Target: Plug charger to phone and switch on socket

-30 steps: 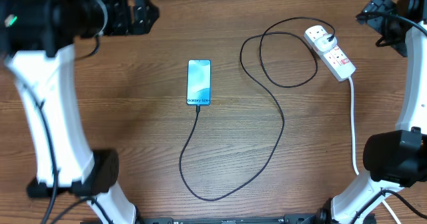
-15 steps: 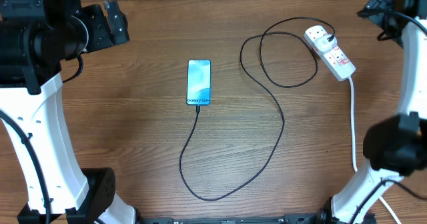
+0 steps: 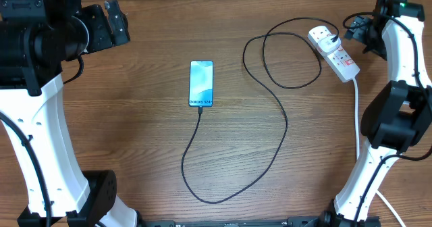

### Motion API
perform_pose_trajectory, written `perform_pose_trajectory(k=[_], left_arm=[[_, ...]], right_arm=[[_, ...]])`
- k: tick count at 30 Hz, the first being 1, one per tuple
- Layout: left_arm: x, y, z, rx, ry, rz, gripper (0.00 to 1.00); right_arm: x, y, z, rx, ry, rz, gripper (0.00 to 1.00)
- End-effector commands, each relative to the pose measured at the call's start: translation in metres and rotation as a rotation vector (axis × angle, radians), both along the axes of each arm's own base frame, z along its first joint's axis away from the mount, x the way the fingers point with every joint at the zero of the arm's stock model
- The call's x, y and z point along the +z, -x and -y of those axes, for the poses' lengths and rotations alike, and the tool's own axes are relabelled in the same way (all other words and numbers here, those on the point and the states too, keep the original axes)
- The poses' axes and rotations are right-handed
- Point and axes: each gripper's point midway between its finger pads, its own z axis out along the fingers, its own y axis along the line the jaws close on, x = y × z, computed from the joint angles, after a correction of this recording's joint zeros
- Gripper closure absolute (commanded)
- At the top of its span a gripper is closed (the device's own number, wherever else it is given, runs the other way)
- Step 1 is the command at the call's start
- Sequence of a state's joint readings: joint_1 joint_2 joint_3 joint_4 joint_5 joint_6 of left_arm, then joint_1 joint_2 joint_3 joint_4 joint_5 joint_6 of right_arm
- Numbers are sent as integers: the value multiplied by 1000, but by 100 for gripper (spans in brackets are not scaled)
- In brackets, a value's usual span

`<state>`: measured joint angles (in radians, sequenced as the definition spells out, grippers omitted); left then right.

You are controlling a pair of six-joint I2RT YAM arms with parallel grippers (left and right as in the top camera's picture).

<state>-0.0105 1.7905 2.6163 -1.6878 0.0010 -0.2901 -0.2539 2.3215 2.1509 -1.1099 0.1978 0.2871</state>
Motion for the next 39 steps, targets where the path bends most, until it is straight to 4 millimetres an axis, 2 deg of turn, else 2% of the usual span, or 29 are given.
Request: perform_pose_trajectory(k=[1, 9, 17, 36, 39], left_arm=[[2, 3, -5, 32, -1, 4, 0], [2, 3, -5, 32, -1, 4, 0], [2, 3, -5, 32, -1, 4, 0], [2, 3, -5, 32, -1, 4, 0], [2, 3, -5, 32, -1, 4, 0]], right_arm=[[-11, -3, 3, 5, -24, -1, 0], [-48, -3, 4, 2, -107, -31, 0], [-66, -4, -9, 23, -190, -42, 0], [-69, -5, -8, 20, -181, -45, 0], [-70, -4, 0, 7, -147, -52, 0]])
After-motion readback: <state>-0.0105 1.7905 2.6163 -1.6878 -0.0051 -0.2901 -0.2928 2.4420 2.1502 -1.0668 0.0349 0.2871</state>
